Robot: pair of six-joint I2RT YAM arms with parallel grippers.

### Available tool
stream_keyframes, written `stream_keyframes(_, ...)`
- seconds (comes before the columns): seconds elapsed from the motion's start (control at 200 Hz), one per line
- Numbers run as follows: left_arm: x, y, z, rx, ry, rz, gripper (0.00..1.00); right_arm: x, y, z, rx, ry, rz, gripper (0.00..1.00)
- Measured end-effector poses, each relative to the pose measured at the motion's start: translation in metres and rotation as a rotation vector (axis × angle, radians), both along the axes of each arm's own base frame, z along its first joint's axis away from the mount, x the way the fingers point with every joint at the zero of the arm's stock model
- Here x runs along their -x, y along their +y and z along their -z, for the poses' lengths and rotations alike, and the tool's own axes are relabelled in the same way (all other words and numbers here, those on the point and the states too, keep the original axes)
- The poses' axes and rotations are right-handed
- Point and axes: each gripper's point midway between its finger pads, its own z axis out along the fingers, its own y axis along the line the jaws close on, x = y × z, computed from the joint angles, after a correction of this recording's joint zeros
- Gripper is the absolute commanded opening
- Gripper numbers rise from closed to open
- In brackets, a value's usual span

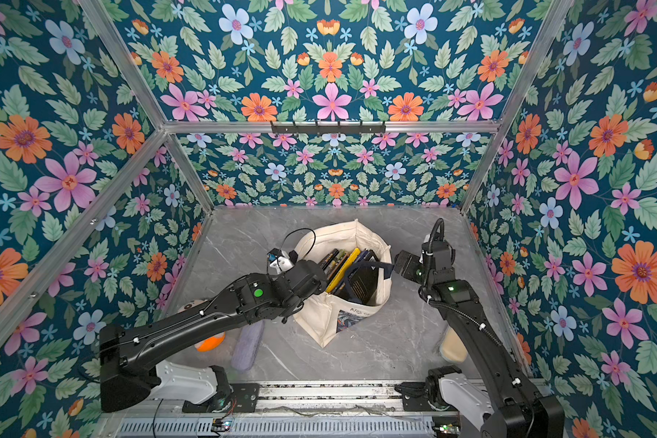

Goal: Take out the books from the canvas bag
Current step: Adjust the canvas bag at the center of the board.

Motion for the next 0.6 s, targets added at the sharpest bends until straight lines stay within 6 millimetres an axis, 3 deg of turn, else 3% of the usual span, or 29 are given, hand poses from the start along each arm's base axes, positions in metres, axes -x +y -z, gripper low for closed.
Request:
stream_keyframes(0.085, -0.004, 0.004, 0.011, -0.004, 0.021, -0.011, 0.74, 0.0, 0.0, 0.0, 0.001, 0.0, -0.003, 0.99)
stream_keyframes(0.195, -0.008, 0.006, 0.019, 0.0, 0.038, -0.018, 0.56, 0.0, 0.002, -0.003, 0.002, -0.004, -0.007, 0.99)
stream_keyframes(0.3, -0.009, 0.005, 0.02, -0.004, 0.04, -0.005, 0.28, -0.002, 0.003, -0.009, 0.01, -0.019, -0.009, 0.99)
stream_keyframes(0.385, -0.009, 0.005, 0.021, -0.008, 0.043, 0.005, 0.0, -0.003, 0.005, -0.018, 0.02, -0.035, -0.007, 0.99)
stream_keyframes(0.6, -0.022, 0.016, 0.023, -0.036, 0.046, 0.016, 0.0, -0.013, 0.021, -0.056, 0.053, -0.103, -0.038, 0.99)
